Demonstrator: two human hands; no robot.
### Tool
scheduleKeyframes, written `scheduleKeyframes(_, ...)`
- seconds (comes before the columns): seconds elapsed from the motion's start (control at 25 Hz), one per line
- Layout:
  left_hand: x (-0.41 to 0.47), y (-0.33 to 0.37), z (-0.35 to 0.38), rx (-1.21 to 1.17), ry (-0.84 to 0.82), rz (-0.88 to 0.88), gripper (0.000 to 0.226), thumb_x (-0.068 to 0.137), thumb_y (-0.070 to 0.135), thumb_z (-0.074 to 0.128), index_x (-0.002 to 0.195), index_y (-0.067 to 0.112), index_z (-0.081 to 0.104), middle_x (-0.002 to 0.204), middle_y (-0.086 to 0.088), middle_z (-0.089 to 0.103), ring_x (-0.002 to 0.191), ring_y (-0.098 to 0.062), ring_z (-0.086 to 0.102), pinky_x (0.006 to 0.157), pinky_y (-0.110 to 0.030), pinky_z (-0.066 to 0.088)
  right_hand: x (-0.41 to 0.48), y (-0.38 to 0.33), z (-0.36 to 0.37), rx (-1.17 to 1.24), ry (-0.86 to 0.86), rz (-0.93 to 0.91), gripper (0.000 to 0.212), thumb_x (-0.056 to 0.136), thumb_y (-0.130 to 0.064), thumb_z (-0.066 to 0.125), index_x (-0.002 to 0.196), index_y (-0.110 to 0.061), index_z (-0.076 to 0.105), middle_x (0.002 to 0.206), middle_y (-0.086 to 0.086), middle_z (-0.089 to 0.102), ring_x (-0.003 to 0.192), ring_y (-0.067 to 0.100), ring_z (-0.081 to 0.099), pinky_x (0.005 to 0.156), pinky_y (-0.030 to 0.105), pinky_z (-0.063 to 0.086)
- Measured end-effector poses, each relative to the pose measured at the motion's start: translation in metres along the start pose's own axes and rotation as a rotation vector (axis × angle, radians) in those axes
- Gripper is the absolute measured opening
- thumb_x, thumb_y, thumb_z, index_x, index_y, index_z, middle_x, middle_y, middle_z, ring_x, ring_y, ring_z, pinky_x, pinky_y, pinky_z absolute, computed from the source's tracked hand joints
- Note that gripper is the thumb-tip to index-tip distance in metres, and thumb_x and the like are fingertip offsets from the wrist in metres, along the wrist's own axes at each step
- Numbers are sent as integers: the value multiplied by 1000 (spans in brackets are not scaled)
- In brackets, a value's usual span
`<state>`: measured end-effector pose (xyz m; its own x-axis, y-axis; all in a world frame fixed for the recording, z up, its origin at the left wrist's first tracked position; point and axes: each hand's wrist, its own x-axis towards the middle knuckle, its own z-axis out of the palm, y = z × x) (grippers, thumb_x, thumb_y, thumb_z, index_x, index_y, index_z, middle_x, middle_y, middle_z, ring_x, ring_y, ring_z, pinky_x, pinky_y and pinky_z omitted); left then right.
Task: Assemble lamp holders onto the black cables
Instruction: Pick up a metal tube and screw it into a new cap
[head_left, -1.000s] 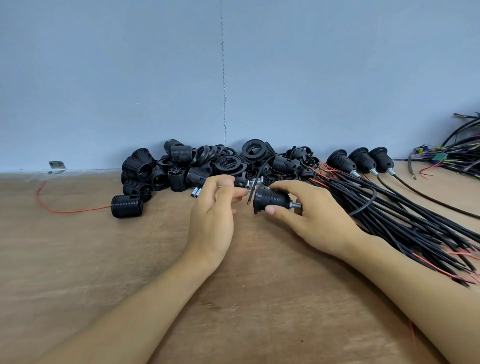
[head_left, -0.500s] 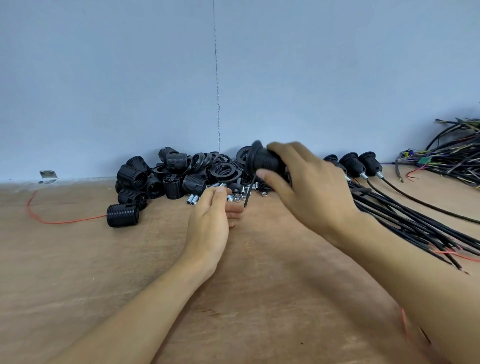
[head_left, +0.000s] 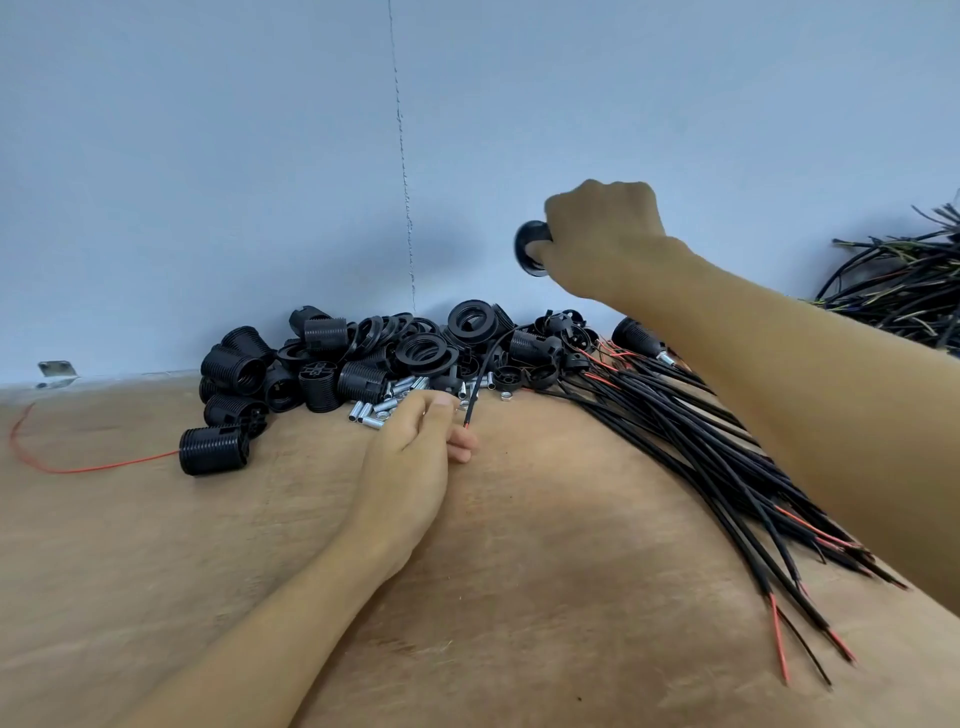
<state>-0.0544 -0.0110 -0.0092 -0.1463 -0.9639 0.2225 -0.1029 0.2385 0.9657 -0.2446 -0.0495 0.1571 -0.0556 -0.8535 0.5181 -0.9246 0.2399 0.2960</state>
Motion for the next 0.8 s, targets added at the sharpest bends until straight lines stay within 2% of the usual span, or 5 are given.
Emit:
scheduleKeyframes(0.12, -1, 0, 0, 21, -18, 13, 27, 106, 39, 42, 95, 33, 66, 81, 6, 76, 78, -10, 71, 76, -27, 44, 6, 33, 28, -3, -63, 126, 33, 103, -39, 41, 102, -10, 58, 78, 5, 47, 78, 29, 50, 61, 30, 30)
scheduleKeyframes(0.24, -1, 2, 0, 40, -31, 23, 26, 105, 38, 42, 93, 36, 65, 82, 7, 75, 78, -8, 70, 73, -24, 43, -2, 72, 65, 136, -54, 298, 40, 103, -40, 38, 112, -7, 58, 95, 14, 59, 83, 32, 52, 71, 34, 35)
scheduleKeyframes(0.44, -1, 2, 1, 58, -28, 28, 27, 105, 37, 42, 92, 36, 65, 82, 8, 75, 78, -7, 70, 70, -21, 44, -37, 82, 140, 449, -96, 546, 41, 105, -35, 39, 124, 0, 48, 125, 25, 56, 115, 44, 54, 86, 46, 41)
scheduleKeyframes(0.56, -1, 2, 1, 55, -29, 27, 27, 104, 39, 42, 90, 38, 65, 83, 9, 76, 78, -6, 71, 71, -22, 44, -48, 71, 163, 454, -146, 559, 42, 106, -26, 40, 132, 7, 39, 136, 27, 44, 127, 45, 44, 95, 54, 40)
scheduleKeyframes(0.8, -2, 3, 1, 71, -32, 28, 26, 103, 39, 43, 88, 37, 65, 83, 7, 76, 79, -7, 71, 73, -25, 44, -48, 72, 163, 452, -92, 599, 44, 103, -26, 46, 132, 6, 42, 137, 28, 44, 129, 47, 40, 101, 53, 36)
